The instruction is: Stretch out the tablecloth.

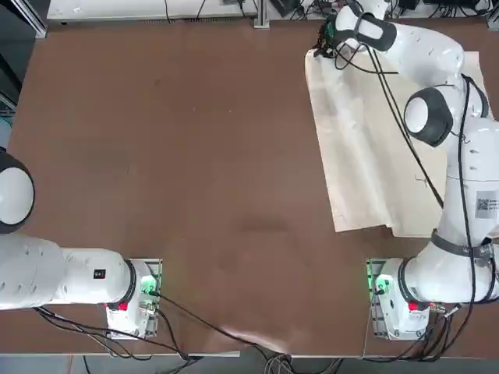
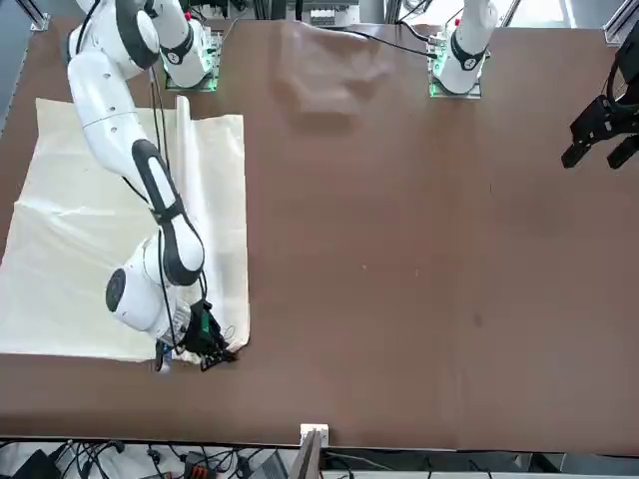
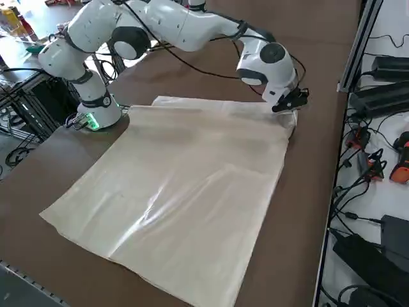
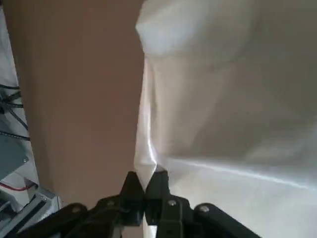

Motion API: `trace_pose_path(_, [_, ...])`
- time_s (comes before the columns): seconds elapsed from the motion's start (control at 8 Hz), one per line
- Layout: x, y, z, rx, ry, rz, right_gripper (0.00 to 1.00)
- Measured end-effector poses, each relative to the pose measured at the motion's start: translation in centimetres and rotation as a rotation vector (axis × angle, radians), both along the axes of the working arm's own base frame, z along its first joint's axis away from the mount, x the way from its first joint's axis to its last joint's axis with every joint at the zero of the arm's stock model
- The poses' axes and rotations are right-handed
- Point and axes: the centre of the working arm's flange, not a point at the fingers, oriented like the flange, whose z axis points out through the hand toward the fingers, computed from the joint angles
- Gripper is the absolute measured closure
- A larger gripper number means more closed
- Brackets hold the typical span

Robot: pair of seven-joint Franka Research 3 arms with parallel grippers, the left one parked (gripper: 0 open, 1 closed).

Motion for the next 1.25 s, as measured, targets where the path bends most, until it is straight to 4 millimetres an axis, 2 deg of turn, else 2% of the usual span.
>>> trace_pose_path(0.25, [-0.2,1.7,0.4,0.016,0.008,-0.008,0.95])
trace_pose_path(0.5, [-0.2,2.4,0.3,0.029,0.02,-0.033,0.95])
trace_pose_path(1.0, [0.3,2.3,-1.0,0.101,0.094,-0.156,0.95])
trace_pose_path(1.25, [0.3,2.4,-1.0,0.12,0.143,-0.204,0.95])
